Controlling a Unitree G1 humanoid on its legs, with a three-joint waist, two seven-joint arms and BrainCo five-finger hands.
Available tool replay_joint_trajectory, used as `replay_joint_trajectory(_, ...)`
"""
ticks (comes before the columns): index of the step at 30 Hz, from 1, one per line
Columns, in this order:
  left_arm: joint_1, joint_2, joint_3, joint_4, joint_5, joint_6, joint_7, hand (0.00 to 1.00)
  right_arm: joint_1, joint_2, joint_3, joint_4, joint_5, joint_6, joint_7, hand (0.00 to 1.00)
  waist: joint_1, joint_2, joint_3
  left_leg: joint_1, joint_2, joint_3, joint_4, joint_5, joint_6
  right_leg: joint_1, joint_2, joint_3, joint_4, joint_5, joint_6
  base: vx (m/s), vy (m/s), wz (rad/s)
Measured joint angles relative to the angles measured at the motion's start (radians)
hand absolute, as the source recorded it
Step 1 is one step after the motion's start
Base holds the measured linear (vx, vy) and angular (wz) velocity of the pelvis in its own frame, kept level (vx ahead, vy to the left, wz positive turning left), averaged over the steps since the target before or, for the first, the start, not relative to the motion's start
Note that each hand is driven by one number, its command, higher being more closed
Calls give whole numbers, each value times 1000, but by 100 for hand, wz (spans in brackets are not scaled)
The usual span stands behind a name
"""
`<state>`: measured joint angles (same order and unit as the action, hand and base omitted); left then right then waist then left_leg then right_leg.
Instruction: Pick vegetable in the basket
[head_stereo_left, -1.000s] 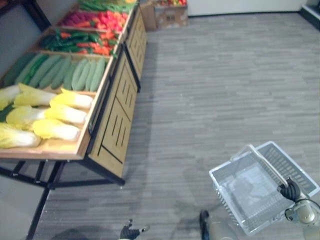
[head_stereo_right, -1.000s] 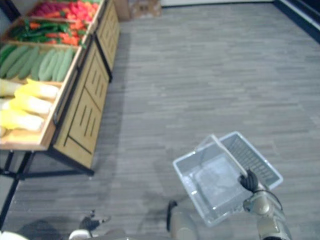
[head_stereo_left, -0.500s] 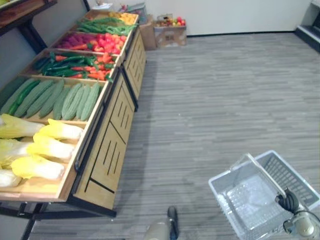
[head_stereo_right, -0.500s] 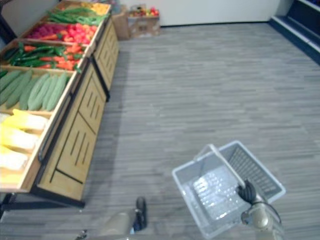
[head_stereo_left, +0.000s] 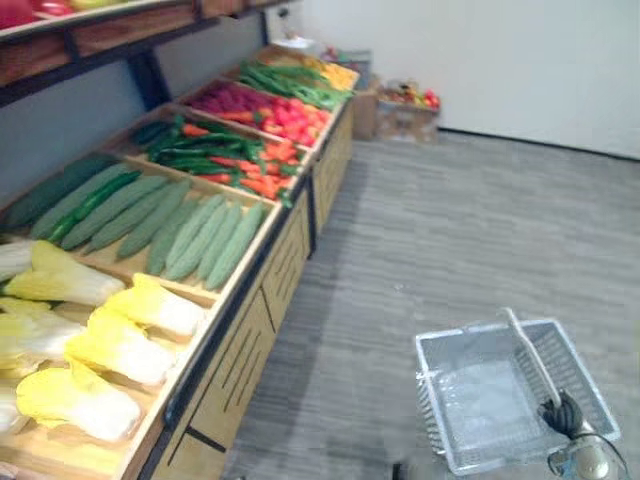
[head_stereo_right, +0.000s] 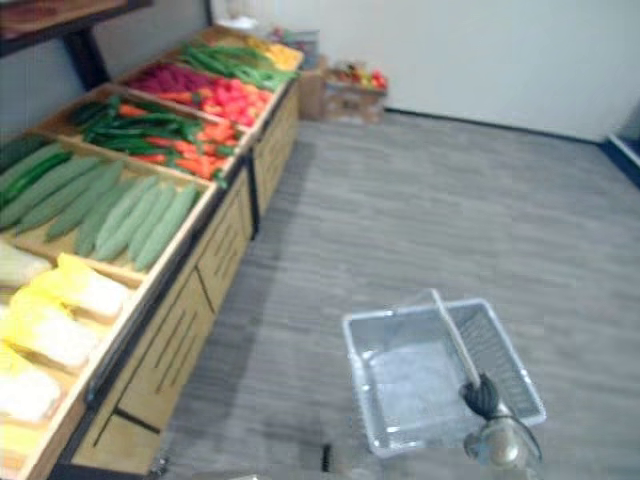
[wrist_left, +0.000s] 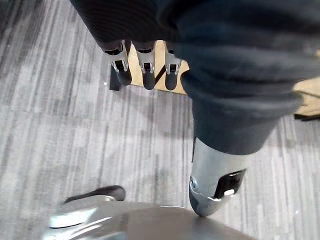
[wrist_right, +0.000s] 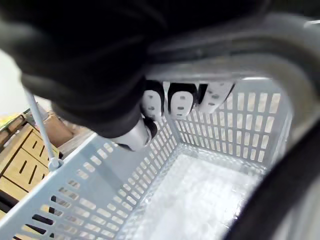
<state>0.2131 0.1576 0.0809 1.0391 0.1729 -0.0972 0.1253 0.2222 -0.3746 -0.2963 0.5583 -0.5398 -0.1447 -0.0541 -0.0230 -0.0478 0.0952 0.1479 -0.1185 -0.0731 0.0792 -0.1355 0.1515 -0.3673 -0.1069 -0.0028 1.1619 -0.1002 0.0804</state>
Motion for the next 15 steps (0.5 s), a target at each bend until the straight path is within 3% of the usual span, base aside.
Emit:
replay_joint_trajectory(1,-3,-1,3,-1,-2,0,-1,0,0,0,-10,9,0,3,0,100,-1,1,1,17,1,-23,-3,0,0,-10,-5,5,-64,-9,-15,483,-81,163)
replay_joint_trajectory(2,-6,-15,12,-5,-3,-1,-1,0,2,0,-22,17,0,11,0,100,0,7,2,52,8,-76,-2,-12,-17,-12,-15,32,-272,-9,-16,313,-69,118)
replay_joint_trajectory(4,-11,-34,46,-8,-3,-2,-1,0,14,1,-22,17,-1,16,3,100,5,12,2,72,17,-116,11,-46,-30,-5,-14,83,-482,-3,-8,438,-131,114)
replay_joint_trajectory(5,-15,-46,75,-12,-5,-2,0,0,22,3,-24,32,-1,19,7,100,14,16,7,78,28,-151,42,-94,-40,4,-7,140,-633,8,0,416,-172,94)
replay_joint_trajectory(6,-16,-50,87,-14,-6,-2,0,0,22,10,-33,41,-1,20,9,100,25,14,8,83,29,-168,59,-112,-46,9,-5,173,-700,13,7,414,-239,88)
replay_joint_trajectory(8,-9,-71,140,-15,-12,-3,7,0,25,47,-93,47,4,28,9,100,47,14,7,80,44,-246,140,-204,-72,44,-4,267,-882,15,10,400,-315,90)
replay_joint_trajectory(9,-11,-74,153,-15,-14,-3,9,0,30,53,-109,46,11,32,9,100,49,11,6,76,45,-272,164,-231,-80,54,-8,285,-898,19,17,412,-384,128)
replay_joint_trajectory(10,-14,-77,173,-14,-14,-3,12,0,52,63,-152,46,38,41,8,100,52,5,1,65,56,-334,207,-282,-97,65,-23,268,-886,70,107,423,-435,155)
replay_joint_trajectory(11,-25,-99,192,-12,-14,-1,16,0,71,65,-203,46,41,60,3,100,50,36,-7,47,88,-376,244,-290,-117,64,-25,180,-835,60,124,416,-434,164)
replay_joint_trajectory(13,-25,-137,222,-24,-14,-12,24,0,76,65,-242,45,41,71,-4,100,55,69,-23,-1,129,-372,279,-236,-146,66,-26,98,-790,20,93,371,-403,136)
replay_joint_trajectory(15,-28,-142,247,-23,-46,-11,27,0,54,67,-250,66,49,76,-8,100,51,69,-23,-59,150,-361,329,-161,-160,83,-35,17,-775,-6,58,325,-429,119)
